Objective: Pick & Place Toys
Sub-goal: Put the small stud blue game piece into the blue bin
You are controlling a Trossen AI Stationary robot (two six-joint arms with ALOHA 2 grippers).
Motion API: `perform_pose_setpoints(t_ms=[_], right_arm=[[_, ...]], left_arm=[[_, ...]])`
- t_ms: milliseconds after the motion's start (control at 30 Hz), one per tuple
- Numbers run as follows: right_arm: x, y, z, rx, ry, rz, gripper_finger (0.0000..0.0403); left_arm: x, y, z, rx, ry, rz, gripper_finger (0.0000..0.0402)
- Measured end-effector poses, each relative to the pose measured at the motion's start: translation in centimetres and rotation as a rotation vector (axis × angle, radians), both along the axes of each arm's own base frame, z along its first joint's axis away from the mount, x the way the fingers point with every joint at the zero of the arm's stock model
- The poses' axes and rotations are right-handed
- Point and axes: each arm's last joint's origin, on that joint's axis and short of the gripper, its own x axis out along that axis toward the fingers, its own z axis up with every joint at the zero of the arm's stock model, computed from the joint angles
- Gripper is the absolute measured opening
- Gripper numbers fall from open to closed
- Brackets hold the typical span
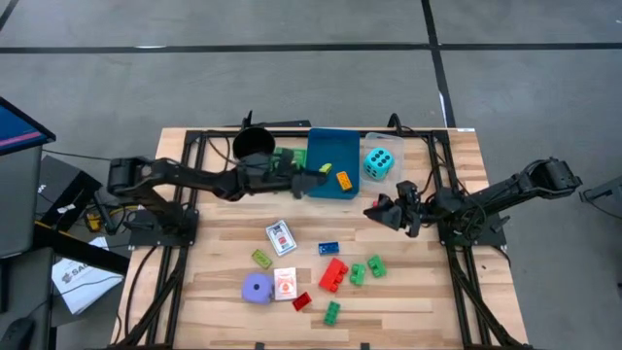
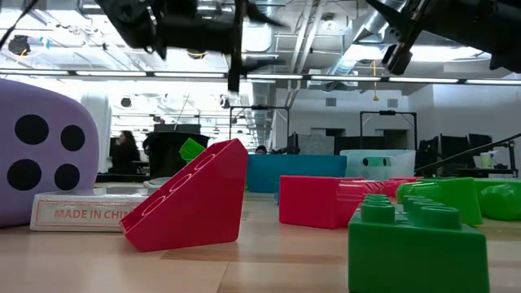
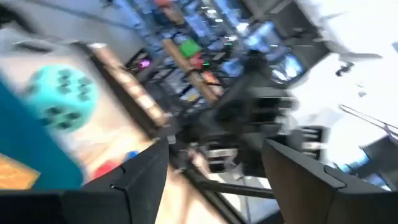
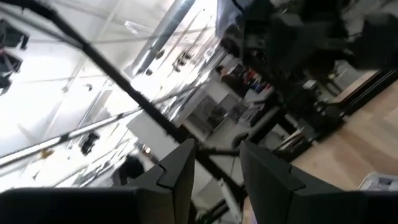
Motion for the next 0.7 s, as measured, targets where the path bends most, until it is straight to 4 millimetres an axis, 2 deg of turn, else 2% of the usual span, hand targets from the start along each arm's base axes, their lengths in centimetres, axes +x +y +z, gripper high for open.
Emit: perform_pose_setpoints(t_ms=[167,300,467,600,700], right_arm=[[0.2,0.2,-0.7,-0.064,0.068,0.044,0.0125],[1.1,0.6,-1.0,-0.146,0.208,0.121,0.0125],[2.5,1.3,0.1,-0.364,0.427,0.219,0.0125],[3.4,1.3,2.2,-0.523,0.536,0.224,0.0125],[4.0,1.1,4.2,-0.589,0.548,0.217,0.0125]], left_arm=[[-1.6,-2.9,3.4,0.121,-0.098,-0.065,0.023],[-2.9,-4.9,4.9,0.161,-0.111,-0.086,0.0219],[-3.9,-6.5,4.6,0.158,0.032,-0.071,0.021],[-4.2,-7.1,3.9,0.156,0.117,-0.073,0.0206],[-4.2,-7.2,3.7,0.158,0.143,-0.078,0.0204]])
